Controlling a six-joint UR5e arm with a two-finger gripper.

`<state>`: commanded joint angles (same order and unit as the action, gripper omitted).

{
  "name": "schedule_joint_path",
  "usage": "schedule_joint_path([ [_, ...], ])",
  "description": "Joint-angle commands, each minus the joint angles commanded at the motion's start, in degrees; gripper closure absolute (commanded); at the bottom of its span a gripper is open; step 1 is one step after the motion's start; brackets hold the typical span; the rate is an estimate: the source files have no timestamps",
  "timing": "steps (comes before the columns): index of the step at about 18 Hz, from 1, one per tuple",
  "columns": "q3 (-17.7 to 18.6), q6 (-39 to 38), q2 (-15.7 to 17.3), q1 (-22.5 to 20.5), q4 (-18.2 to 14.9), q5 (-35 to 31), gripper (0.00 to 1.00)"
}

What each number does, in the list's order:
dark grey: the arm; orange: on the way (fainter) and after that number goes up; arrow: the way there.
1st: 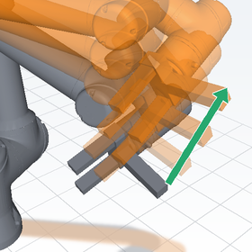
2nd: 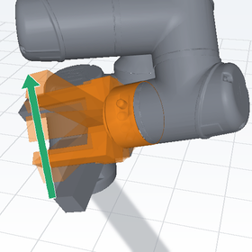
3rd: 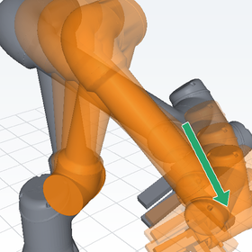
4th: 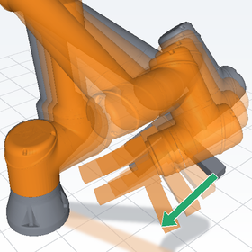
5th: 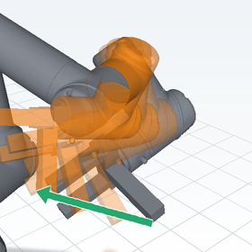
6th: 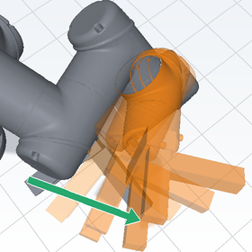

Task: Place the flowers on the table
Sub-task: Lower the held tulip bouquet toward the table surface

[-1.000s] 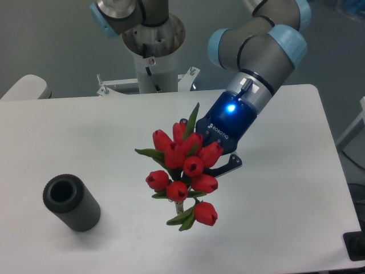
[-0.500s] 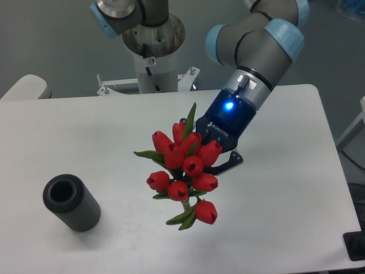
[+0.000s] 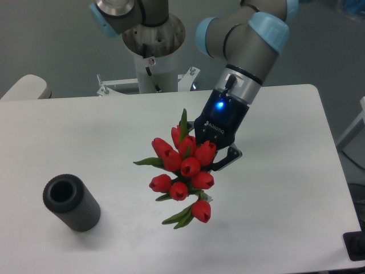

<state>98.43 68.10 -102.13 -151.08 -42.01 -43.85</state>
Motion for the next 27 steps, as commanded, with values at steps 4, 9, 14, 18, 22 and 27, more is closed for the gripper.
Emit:
schedule_joint_path([
  [4,2.19,3.95,1.05,0.35,-0.18,-4.83,0.66],
  [9,4.31,9.41,1.85,2.63,-0.35,-13.44,0.66],
  [14,6.59,12.74,2.73,5.44,-0.44,-25.03,0.66],
  [18,9.67,14.16,2.9,7.03,-0.44,-30.85,0.66],
  [22,11.43,16.62,2.21,11.32,-0.79,-41.56,0.66],
  [27,12.75,15.57,0.36,15.47,-0.7,-50.99,0.66],
])
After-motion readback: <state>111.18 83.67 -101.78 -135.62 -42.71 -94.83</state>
